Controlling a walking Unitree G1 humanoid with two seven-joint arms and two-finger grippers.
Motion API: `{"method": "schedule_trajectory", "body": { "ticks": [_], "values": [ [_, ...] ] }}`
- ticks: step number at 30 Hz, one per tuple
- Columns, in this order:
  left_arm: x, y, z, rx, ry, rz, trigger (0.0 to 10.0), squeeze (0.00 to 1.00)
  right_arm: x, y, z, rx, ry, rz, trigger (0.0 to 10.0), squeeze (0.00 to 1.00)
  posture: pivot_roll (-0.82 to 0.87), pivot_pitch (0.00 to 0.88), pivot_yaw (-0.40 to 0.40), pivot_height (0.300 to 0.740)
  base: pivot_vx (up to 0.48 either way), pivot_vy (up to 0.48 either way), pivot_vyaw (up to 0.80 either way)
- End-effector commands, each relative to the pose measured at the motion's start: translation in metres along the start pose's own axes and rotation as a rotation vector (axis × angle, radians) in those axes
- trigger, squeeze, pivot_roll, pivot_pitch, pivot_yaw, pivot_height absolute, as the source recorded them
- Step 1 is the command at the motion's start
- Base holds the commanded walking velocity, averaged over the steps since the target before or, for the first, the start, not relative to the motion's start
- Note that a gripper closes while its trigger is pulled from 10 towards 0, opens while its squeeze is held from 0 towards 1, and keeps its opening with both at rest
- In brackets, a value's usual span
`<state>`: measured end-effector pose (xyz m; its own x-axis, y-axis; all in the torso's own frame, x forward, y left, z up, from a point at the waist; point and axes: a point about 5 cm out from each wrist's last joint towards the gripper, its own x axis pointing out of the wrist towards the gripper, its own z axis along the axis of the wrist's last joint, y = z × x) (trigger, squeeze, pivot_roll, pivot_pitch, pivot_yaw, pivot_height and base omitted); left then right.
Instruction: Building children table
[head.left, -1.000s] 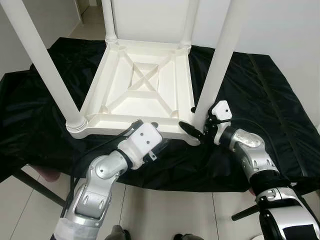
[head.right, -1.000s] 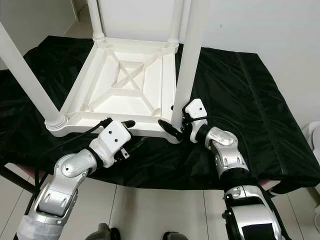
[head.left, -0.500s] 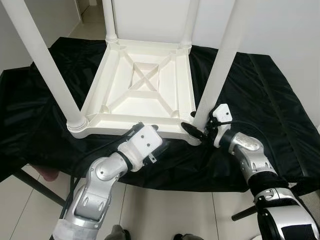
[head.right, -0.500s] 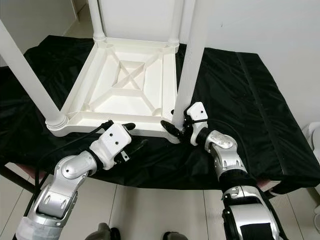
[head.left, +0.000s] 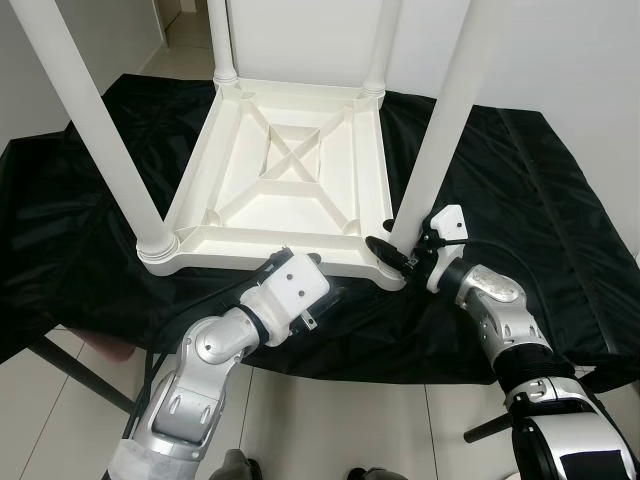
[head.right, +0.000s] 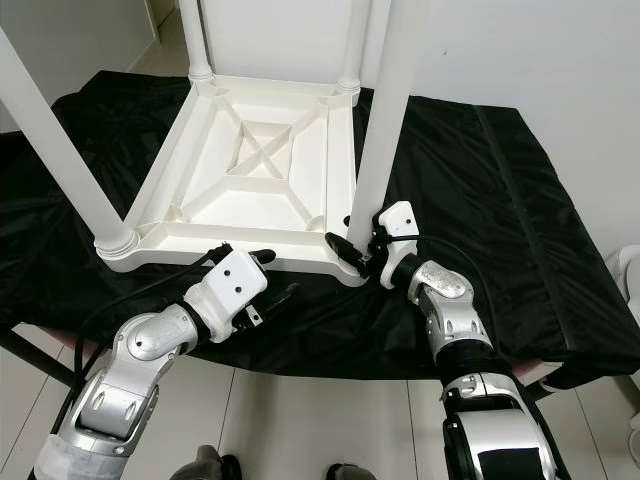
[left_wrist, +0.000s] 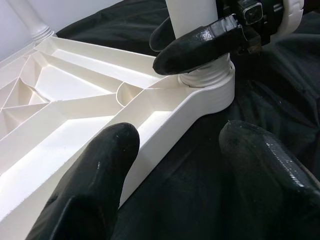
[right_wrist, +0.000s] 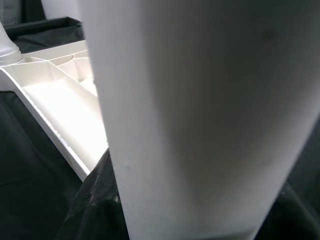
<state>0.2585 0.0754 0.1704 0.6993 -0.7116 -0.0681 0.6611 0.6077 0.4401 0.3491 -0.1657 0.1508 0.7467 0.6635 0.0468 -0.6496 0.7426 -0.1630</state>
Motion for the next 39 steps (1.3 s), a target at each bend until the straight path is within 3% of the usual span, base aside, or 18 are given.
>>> {"method": "schedule_trajectory", "body": {
  "ticks": [1, 3, 7, 9, 11, 14, 16, 17, 18, 23, 24, 25, 26, 30, 31, 32, 33, 39],
  "values": [
    [0.0, -0.002, -0.002, -0.014, 0.005, 0.039, 10.0, 0.0, -0.004, -0.004, -0.004, -0.016, 0.041, -0.101, 10.0, 0.0, -0.07, 0.079, -0.032, 0.74, 0.0, 0.0, 0.0],
    [0.0, -0.002, -0.002, -0.014, 0.005, 0.039, 10.0, 0.0, -0.004, -0.004, -0.004, -0.016, 0.041, -0.101, 10.0, 0.0, -0.07, 0.079, -0.032, 0.74, 0.0, 0.0, 0.0],
    [0.0, -0.003, -0.002, -0.02, 0.006, 0.045, 10.0, 0.0, -0.003, -0.001, -0.002, 0.021, 0.051, -0.305, 10.0, 0.0, -0.07, 0.084, -0.04, 0.74, 0.0, 0.0, 0.0],
    [0.0, -0.003, -0.002, -0.02, 0.006, 0.045, 10.0, 0.0, -0.003, -0.001, -0.002, 0.021, 0.051, -0.305, 10.0, 0.0, -0.07, 0.084, -0.04, 0.74, 0.0, 0.0, 0.0],
    [-0.001, -0.003, -0.003, -0.023, 0.01, 0.046, 10.0, 0.0, -0.001, 0.012, 0.0, 0.081, 0.028, -0.44, 10.0, 0.0, -0.08, 0.088, -0.036, 0.74, 0.0, 0.0, 0.0],
    [-0.001, -0.004, -0.003, -0.023, 0.011, 0.046, 10.0, 0.0, -0.002, 0.016, 0.001, 0.104, 0.027, -0.499, 10.0, 0.0, -0.08, 0.088, -0.036, 0.74, 0.0, 0.0, 0.0],
    [-0.001, -0.003, -0.003, -0.024, 0.012, 0.044, 10.0, 0.0, -0.004, 0.032, 0.0, 0.137, 0.026, -0.643, 10.0, 0.0, -0.09, 0.098, -0.028, 0.74, 0.0, 0.0, 0.0],
    [-0.001, -0.003, -0.003, -0.024, 0.012, 0.044, 10.0, 0.0, -0.004, 0.032, 0.0, 0.137, 0.026, -0.643, 10.0, 0.0, -0.09, 0.098, -0.028, 0.74, 0.0, 0.0, 0.0],
    [-0.001, -0.001, -0.003, -0.025, 0.012, 0.047, 10.0, 0.0, -0.002, 0.05, 0.002, 0.162, 0.019, -0.726, 10.0, 0.0, -0.09, 0.104, -0.023, 0.74, 0.0, 0.0, 0.0],
    [-0.002, -0.001, -0.004, -0.026, 0.017, 0.047, 10.0, 0.0, 0.0, 0.062, 0.006, 0.173, -0.006, -0.768, 10.0, 0.0, -0.09, 0.106, -0.021, 0.74, 0.0, 0.0, 0.0],
    [-0.002, -0.002, -0.005, -0.027, 0.017, 0.043, 10.0, 0.0, 0.004, 0.067, 0.009, 0.192, -0.042, -0.727, 10.0, 0.13, -0.09, 0.108, -0.016, 0.74, 0.0, 0.0, 0.0],
    [-0.002, -0.002, -0.005, -0.027, 0.017, 0.043, 10.0, 0.0, 0.004, 0.067, 0.009, 0.192, -0.042, -0.727, 10.0, 0.13, -0.09, 0.108, -0.016, 0.74, 0.0, 0.0, 0.0],
    [-0.002, -0.003, -0.005, -0.028, 0.018, 0.041, 10.0, 0.0, 0.004, 0.07, 0.013, 0.191, -0.067, -0.712, 10.0, 1.0, -0.09, 0.109, -0.014, 0.74, 0.0, 0.0, 0.0],
    [-0.002, -0.003, -0.004, -0.029, 0.017, 0.036, 10.0, 0.0, -0.005, 0.058, 0.023, 0.15, -0.111, -0.717, 10.0, 1.0, -0.1, 0.119, -0.014, 0.74, 0.0, 0.0, 0.0],
    [-0.002, -0.002, -0.004, -0.03, 0.017, 0.036, 10.0, 0.0, -0.006, 0.055, 0.022, 0.146, -0.102, -0.671, 10.0, 0.22, -0.1, 0.119, -0.009, 0.74, 0.0, 0.0, 0.0],
    [-0.001, -0.002, -0.004, -0.03, 0.017, 0.035, 10.0, 0.0, -0.007, 0.056, 0.022, 0.147, -0.087, -0.645, 10.0, 0.22, -0.1, 0.119, -0.009, 0.74, 0.0, 0.0, 0.0],
    [-0.001, -0.002, -0.004, -0.031, 0.017, 0.035, 10.0, 0.0, -0.007, 0.056, 0.021, 0.166, -0.074, -0.608, 10.0, 0.0, -0.1, 0.121, -0.008, 0.74, 0.0, 0.0, 0.0],
    [-0.002, -0.004, -0.005, -0.036, 0.016, 0.03, 10.0, 0.0, -0.016, 0.04, 0.013, 0.112, -0.037, -0.435, 10.0, 0.0, -0.1, 0.103, 0.016, 0.74, 0.0, 0.0, 0.0]
  ]
}}
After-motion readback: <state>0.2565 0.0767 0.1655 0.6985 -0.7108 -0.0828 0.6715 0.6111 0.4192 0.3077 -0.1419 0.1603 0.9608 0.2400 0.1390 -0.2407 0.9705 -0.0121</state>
